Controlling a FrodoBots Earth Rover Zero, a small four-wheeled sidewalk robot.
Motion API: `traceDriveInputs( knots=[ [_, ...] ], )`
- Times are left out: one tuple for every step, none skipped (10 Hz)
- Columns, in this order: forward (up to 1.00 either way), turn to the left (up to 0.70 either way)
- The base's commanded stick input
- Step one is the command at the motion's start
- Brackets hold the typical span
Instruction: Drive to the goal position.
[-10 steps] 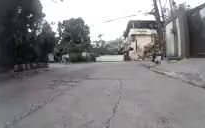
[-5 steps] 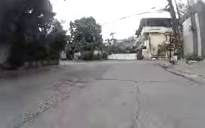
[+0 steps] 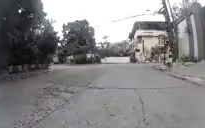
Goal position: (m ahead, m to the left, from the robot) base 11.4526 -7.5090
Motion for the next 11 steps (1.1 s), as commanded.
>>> traceDriveInputs(
  knots=[
    [1.0,-0.17],
    [1.0,-0.17],
    [1.0,-0.17],
    [1.0,-0.17],
    [1.0,-0.17],
    [1.0,-0.17],
    [1.0,-0.17],
    [1.0,-0.17],
    [1.0,-0.17],
    [1.0,-0.17],
    [1.0,-0.17]
  ],
)
